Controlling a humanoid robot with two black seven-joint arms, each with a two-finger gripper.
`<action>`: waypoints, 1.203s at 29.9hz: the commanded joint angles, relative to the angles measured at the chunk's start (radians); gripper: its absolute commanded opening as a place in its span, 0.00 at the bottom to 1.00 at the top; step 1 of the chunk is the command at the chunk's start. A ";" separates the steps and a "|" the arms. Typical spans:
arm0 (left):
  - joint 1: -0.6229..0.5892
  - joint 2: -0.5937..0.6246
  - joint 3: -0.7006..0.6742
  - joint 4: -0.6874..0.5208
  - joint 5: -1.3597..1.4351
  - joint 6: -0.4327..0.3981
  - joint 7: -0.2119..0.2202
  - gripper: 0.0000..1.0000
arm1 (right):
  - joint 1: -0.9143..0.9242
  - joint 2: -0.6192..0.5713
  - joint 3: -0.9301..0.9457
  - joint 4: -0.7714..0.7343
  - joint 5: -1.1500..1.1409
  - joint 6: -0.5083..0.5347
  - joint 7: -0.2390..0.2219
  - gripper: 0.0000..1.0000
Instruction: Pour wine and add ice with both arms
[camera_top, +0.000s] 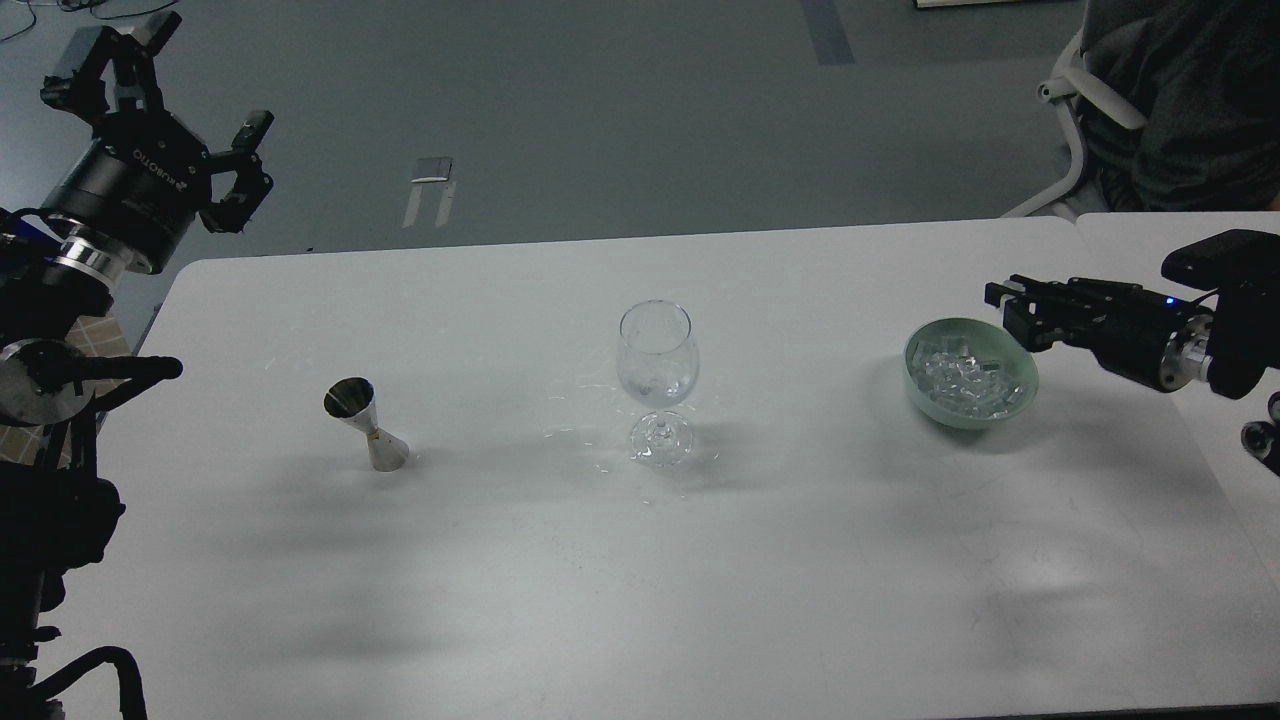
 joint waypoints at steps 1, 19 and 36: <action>0.000 0.001 0.000 0.000 0.000 0.000 0.000 0.98 | 0.030 -0.098 0.035 0.085 0.002 0.009 0.003 0.00; -0.010 -0.001 0.001 0.000 0.020 0.000 0.000 0.98 | 0.685 0.036 -0.271 0.197 0.011 0.244 0.008 0.00; -0.004 -0.007 0.001 0.000 0.021 0.000 0.005 0.98 | 0.873 0.302 -0.667 0.194 0.141 0.351 0.011 0.00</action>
